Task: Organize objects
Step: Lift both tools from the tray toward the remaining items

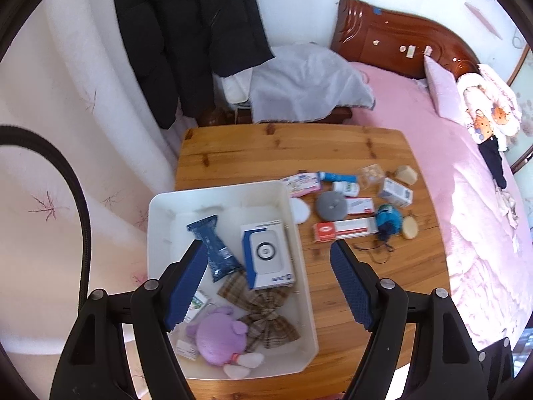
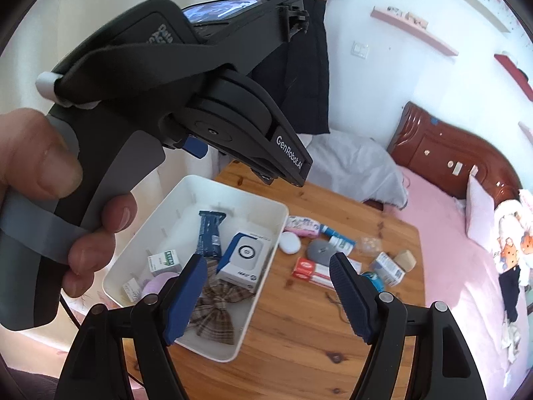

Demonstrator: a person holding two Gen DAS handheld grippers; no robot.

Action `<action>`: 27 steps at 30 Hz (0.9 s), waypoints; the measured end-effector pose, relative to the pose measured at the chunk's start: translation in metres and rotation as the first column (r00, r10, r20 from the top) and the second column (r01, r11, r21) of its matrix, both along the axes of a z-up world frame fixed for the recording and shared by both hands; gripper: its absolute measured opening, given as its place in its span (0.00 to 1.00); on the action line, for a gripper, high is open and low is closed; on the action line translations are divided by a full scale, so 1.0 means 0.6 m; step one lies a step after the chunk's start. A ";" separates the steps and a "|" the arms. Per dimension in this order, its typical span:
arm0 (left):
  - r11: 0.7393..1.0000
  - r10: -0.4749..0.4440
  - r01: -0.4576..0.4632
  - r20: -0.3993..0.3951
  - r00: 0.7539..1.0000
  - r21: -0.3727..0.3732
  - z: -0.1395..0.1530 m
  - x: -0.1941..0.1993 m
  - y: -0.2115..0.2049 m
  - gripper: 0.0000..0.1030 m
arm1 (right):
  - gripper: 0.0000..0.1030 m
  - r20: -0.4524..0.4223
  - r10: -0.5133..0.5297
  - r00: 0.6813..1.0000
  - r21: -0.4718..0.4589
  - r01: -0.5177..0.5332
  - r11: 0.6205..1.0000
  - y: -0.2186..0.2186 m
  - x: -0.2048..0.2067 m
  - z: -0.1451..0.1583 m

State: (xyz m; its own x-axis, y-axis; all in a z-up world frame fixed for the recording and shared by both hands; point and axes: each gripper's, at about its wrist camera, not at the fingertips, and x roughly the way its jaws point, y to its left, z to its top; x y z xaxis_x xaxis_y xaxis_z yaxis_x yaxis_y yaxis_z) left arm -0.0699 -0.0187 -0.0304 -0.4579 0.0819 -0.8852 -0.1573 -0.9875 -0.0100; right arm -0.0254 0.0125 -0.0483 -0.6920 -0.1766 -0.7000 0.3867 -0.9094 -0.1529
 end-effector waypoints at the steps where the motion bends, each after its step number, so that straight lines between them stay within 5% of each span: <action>1: 1.000 -0.005 0.005 -0.008 1.000 0.005 0.006 0.003 0.007 0.78 | 0.74 -0.008 0.001 1.000 -0.001 -0.001 1.000 0.008 0.002 0.003; 12: 0.996 -0.084 0.085 -0.059 0.995 0.023 0.043 0.028 0.106 0.85 | 0.74 -0.060 -0.042 0.997 -0.038 0.040 0.998 0.122 0.006 0.021; 27: 0.969 -0.247 0.241 -0.131 0.960 -0.064 0.067 0.024 0.281 0.88 | 0.74 -0.031 -0.208 0.978 -0.142 0.202 0.969 0.333 -0.033 -0.010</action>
State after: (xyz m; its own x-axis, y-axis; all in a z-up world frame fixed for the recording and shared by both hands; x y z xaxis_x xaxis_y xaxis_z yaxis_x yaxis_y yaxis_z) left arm -0.0557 0.1496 0.0101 -0.5460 0.1662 -0.8211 -0.3901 -0.9178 0.0737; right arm -0.0451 0.2122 -0.0544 -0.7541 -0.1199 -0.6457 0.1853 -0.9821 -0.0341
